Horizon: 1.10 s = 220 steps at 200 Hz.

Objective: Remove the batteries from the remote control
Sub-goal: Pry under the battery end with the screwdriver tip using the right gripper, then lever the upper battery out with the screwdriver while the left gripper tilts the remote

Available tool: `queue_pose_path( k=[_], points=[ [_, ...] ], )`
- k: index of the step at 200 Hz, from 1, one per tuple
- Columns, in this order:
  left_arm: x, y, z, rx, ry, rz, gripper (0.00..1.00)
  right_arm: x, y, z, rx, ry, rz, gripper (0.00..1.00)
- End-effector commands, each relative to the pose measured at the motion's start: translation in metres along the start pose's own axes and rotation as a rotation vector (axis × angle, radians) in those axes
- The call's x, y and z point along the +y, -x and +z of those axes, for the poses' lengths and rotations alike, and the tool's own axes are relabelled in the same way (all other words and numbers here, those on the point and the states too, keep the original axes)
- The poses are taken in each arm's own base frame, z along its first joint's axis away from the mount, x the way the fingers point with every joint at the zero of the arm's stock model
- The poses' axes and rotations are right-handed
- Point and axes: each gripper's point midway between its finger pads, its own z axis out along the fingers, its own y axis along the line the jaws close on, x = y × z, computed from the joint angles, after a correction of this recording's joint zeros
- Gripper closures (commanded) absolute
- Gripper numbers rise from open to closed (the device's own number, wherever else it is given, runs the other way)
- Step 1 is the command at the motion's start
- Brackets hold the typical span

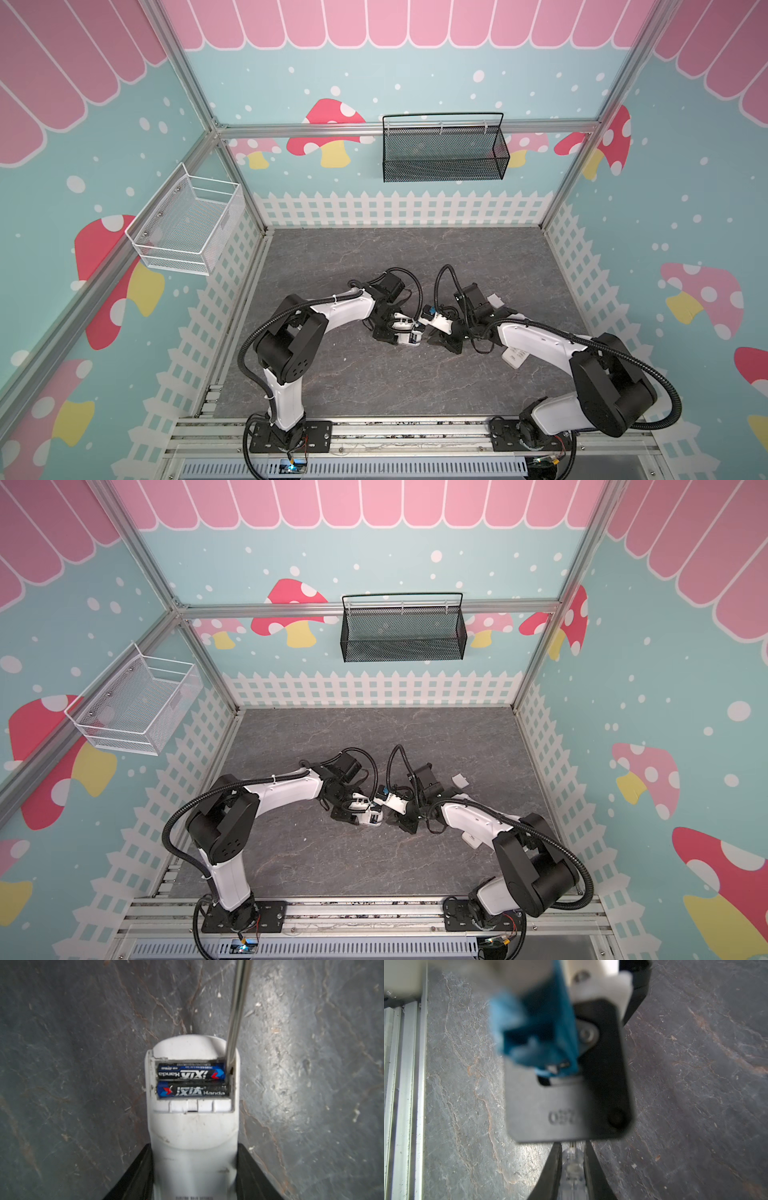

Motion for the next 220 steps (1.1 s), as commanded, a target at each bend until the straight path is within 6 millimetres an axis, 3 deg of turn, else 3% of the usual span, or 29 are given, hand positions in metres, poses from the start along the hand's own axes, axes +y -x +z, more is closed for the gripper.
queue_pose_path(
  k=[1,98,163,220],
  points=[
    [-0.014,-0.009,0.005,0.038,-0.045,0.018,0.58,-0.011,-0.016,-0.001,0.093,-0.095,-0.051,1.00],
    [-0.015,-0.009,0.006,0.034,-0.054,0.016,0.59,-0.040,0.017,-0.026,-0.108,-0.442,-0.111,1.00],
    [-0.017,-0.010,0.006,0.035,-0.056,0.021,0.60,-0.044,0.033,-0.038,-0.205,-0.475,-0.086,1.00],
    [-0.013,-0.009,0.005,0.035,-0.041,0.010,0.57,-0.048,0.028,-0.043,-0.202,-0.499,-0.075,1.00]
  ],
)
